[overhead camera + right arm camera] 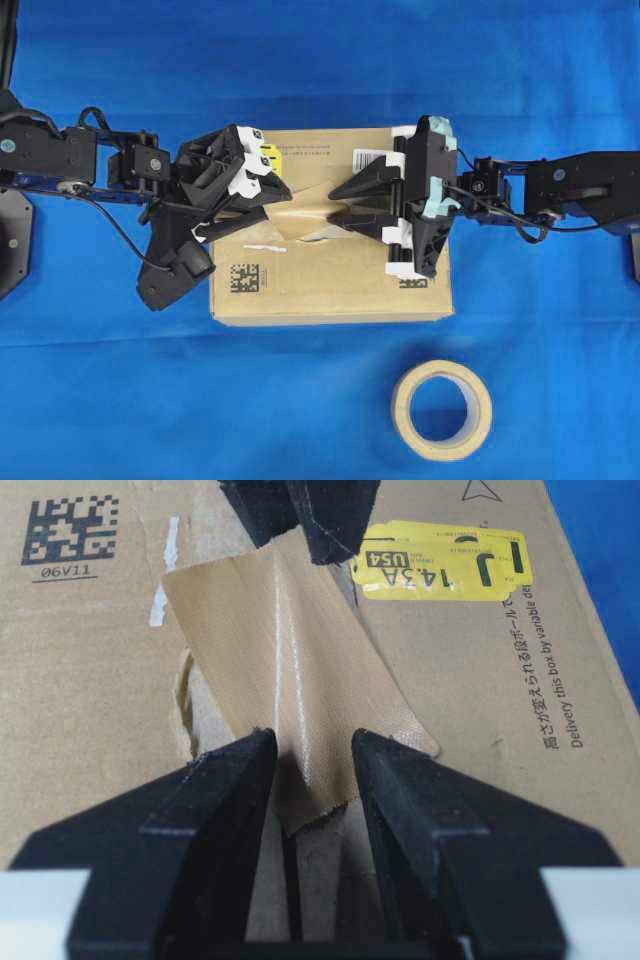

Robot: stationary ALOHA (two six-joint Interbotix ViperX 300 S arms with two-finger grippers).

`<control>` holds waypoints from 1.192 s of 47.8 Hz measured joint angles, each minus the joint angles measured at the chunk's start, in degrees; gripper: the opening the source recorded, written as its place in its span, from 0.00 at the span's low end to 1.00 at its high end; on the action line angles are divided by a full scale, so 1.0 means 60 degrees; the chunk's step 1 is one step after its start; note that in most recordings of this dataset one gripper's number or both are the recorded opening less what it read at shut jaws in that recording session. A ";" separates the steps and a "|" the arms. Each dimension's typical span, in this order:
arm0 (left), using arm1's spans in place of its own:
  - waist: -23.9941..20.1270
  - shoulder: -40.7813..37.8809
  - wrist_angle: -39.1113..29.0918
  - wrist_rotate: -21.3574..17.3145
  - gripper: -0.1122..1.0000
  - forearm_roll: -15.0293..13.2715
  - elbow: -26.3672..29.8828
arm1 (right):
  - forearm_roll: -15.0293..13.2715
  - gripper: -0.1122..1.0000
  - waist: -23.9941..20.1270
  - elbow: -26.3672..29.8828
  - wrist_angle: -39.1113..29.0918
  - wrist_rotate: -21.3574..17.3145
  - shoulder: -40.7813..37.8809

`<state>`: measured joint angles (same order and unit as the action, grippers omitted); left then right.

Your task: Apply tape along the seams of the closed cardboard box to seal it securely.

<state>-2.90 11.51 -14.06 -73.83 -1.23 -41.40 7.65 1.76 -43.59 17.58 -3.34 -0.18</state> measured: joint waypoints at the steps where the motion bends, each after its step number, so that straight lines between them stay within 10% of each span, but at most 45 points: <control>1: 0.0000 0.0029 0.0000 0.0000 0.56 0.0015 -0.0015 | 0.0000 0.51 0.0015 0.0000 -0.0029 0.0000 0.0000; 20: -0.0015 0.0601 0.0308 0.0059 0.56 -0.0044 -0.0439 | 0.0015 0.52 -0.0015 0.0029 -0.0044 0.0029 0.0015; 32: -0.0015 0.0981 0.2139 0.1421 0.56 -0.0117 -0.0850 | -0.0117 0.51 -0.0059 0.0029 -0.0117 0.0176 0.1025; 44: 0.0000 0.1084 0.3428 0.4380 0.51 -0.0132 -0.1011 | -0.0176 0.49 0.0220 0.0044 0.0029 0.0161 0.1436; 53: 0.0000 0.0894 0.3896 0.7471 0.17 -0.0146 -0.1011 | -0.0190 0.11 0.0366 0.0278 0.0308 0.0220 0.1055; 57: 0.0000 0.0732 0.4116 0.8628 0.10 -0.0132 -0.1011 | -0.0190 0.10 0.0366 0.0352 0.0381 0.0220 0.0850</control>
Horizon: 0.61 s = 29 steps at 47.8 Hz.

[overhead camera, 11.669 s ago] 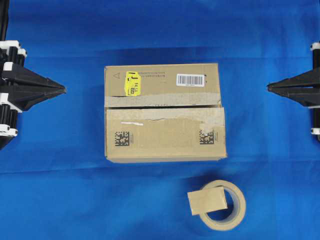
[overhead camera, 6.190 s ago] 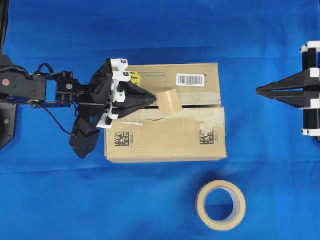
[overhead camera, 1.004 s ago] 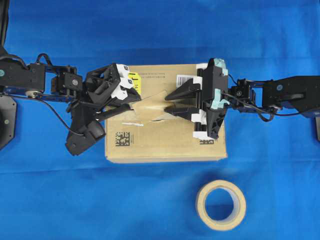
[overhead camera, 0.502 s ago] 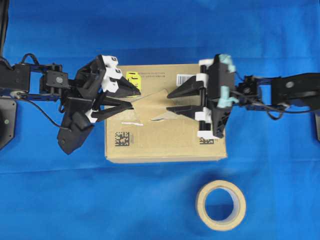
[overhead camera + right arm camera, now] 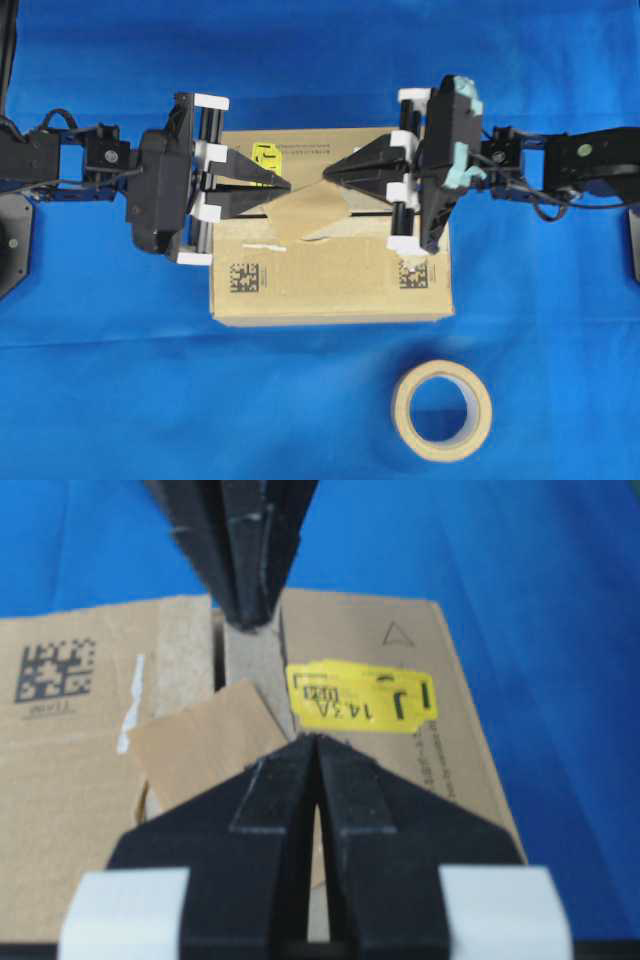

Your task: Apply tape along the seams of the closed cardboard box to seal it securely.

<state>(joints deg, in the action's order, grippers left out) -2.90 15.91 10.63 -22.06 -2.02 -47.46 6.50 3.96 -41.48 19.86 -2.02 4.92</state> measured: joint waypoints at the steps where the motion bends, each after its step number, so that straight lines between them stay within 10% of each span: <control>1: 0.0015 -0.0059 0.0073 0.0117 0.10 -0.0015 0.0000 | 0.0000 0.10 0.0000 0.0015 0.0029 0.0000 -0.0044; 29: 0.0234 -0.1772 0.1143 0.1626 0.10 -0.0015 0.0000 | -0.0015 0.10 -0.0029 0.0483 0.0190 0.0000 -0.1318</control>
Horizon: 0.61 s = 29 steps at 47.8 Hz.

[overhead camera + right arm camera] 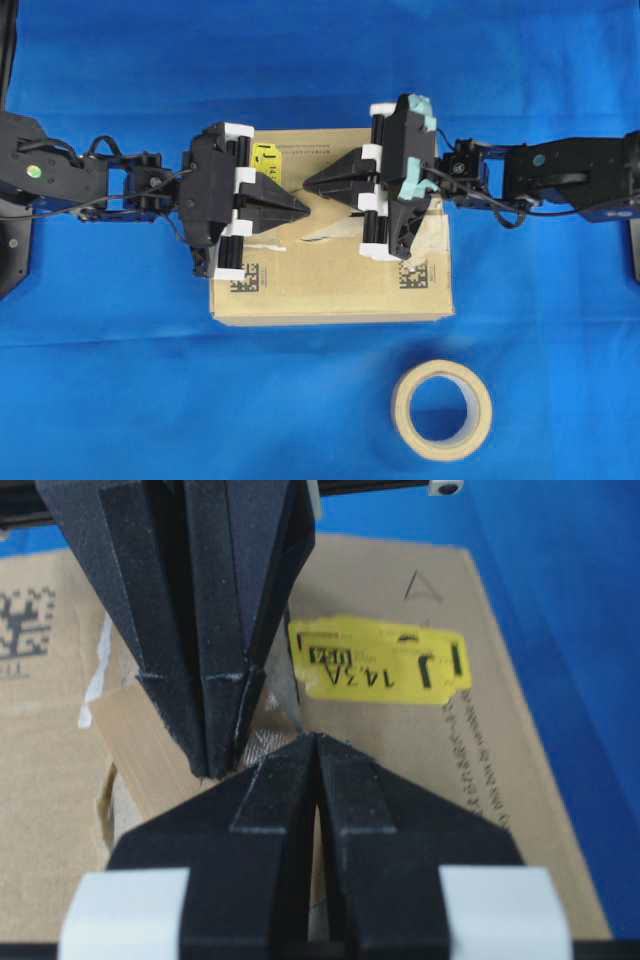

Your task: Apply tape along the seams of the closed cardboard box to seal it securely.

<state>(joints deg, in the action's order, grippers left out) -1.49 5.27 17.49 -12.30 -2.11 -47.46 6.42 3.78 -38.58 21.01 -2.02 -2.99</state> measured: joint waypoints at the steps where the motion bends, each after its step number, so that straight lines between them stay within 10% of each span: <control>1: -0.0015 -0.0059 0.0029 0.0059 0.10 0.0000 -0.0015 | 0.0000 0.10 -0.0015 0.0000 0.0000 -0.0015 -0.0029; 29: -0.0059 -0.0073 0.0410 0.1025 0.10 0.0000 -0.0835 | 0.0088 0.10 -0.0234 -0.0776 0.0088 -0.0146 -0.0029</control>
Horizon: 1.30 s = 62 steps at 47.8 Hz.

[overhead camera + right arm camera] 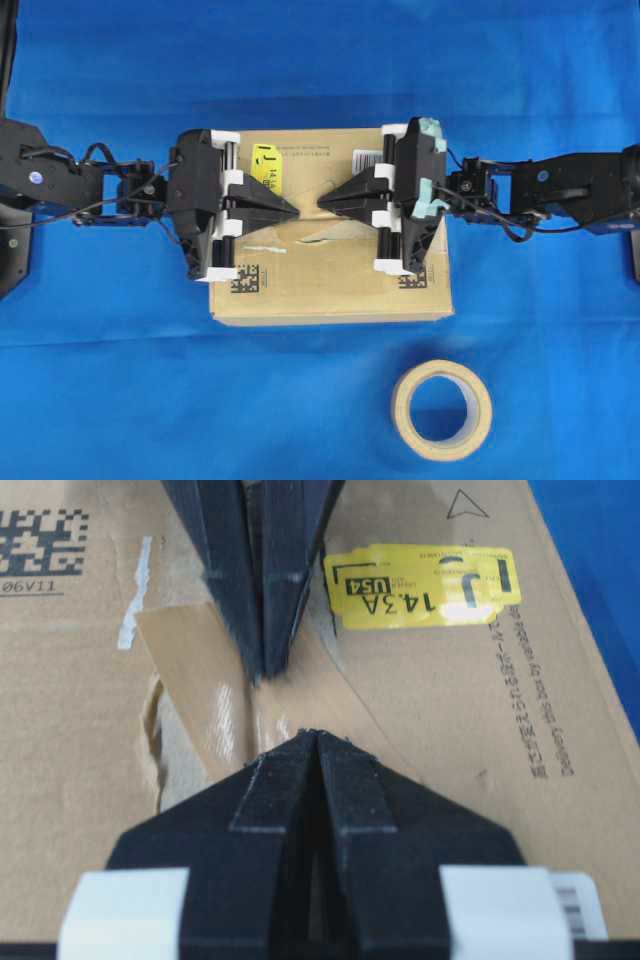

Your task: Apply tape along the seams of the closed cardboard box to seal it securely.

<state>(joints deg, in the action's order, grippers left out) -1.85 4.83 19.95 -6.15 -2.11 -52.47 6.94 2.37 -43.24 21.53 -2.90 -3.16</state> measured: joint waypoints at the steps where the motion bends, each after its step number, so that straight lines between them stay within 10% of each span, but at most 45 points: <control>1: 0.0000 0.0044 0.0000 0.0015 0.10 0.0000 -0.0103 | 0.0015 0.10 0.0000 -0.0059 0.0015 0.0000 0.0029; 33: 0.0000 0.0967 0.0908 0.0015 0.10 0.0015 -0.0205 | 0.0000 0.10 -0.0044 -0.0498 0.0000 0.0132 0.1523; 62: 0.0791 -0.0542 0.0938 0.0044 0.10 0.0015 0.0557 | -0.0029 0.10 -0.0176 0.0747 0.0044 0.0059 -0.0044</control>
<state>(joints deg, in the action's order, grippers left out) 2.90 1.58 25.58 -5.89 -2.02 -49.13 6.77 1.32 -38.76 21.80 -2.55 -3.43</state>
